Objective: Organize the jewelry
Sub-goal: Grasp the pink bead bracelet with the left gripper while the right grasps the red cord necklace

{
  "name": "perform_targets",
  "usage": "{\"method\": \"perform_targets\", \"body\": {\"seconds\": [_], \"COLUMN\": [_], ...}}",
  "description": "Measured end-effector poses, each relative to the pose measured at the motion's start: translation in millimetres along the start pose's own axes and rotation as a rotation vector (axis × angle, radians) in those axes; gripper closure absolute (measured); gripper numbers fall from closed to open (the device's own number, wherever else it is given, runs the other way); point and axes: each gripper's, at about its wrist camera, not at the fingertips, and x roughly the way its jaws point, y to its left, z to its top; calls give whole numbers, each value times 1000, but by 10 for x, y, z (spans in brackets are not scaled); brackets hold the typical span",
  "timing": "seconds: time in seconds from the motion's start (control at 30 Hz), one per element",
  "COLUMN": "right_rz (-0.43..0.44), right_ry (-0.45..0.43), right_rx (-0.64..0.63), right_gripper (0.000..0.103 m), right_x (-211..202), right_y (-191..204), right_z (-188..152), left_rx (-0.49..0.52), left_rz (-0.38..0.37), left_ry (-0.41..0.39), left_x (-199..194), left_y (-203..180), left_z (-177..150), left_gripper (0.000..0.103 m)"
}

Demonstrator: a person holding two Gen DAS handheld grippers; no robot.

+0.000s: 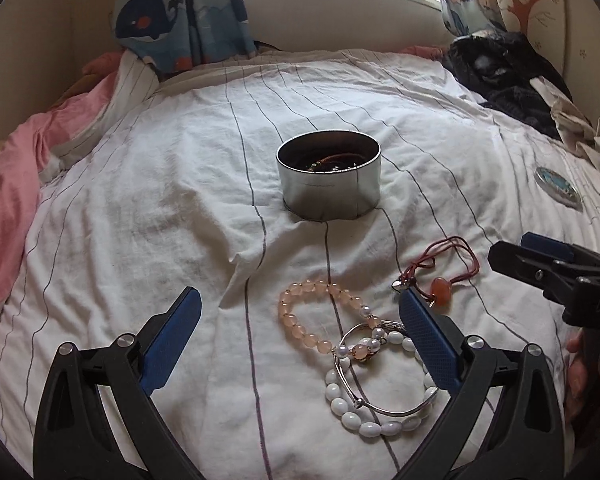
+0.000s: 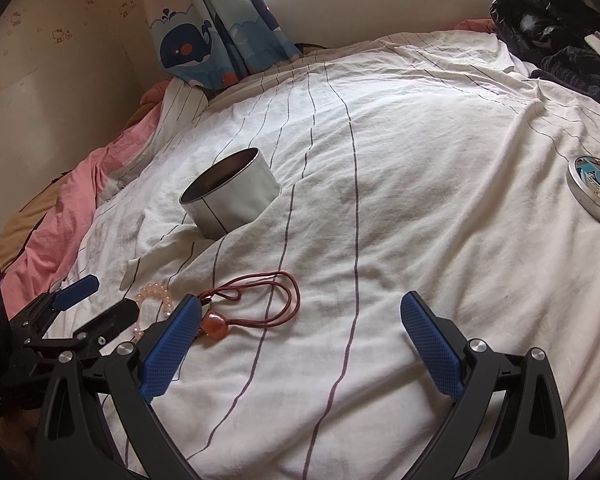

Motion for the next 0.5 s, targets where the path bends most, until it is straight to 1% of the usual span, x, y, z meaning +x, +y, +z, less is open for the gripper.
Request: {"method": "perform_targets", "body": {"seconds": [0.07, 0.1, 0.17, 0.23, 0.27, 0.33, 0.37, 0.43, 0.5], "right_rz": [-3, -4, -5, -6, -7, -9, -10, -11, -9], "right_ry": [6, 8, 11, 14, 14, 10, 7, 4, -2], "right_rx": [9, 11, 12, 12, 12, 7, -1, -24, -58], "right_gripper": [7, 7, 7, 7, 7, 8, 8, 8, 8], "right_x": [11, 16, 19, 25, 25, 17, 11, 9, -6], "right_y": [-21, -23, -26, -29, -33, -25, -13, 36, 104], "right_z": [6, 9, 8, 9, 8, 8, 8, 6, 3], "left_rx": [20, 14, -24, -77, -94, -101, -93, -88, -98], "left_rz": [-12, -18, -38, -50, -55, -42, -33, -16, -12], "left_ry": [40, 55, 87, 110, 116, 129, 136, 143, 137], "left_x": [68, 84, 122, 146, 194, 187, 186, 141, 52], "left_y": [-4, 39, 157, 306, 349, 435, 456, 518, 591], "left_z": [4, -12, -43, -88, -60, -96, -106, -129, -164], "left_gripper": [8, 11, 21, 41, 47, 70, 74, 89, 92]}}
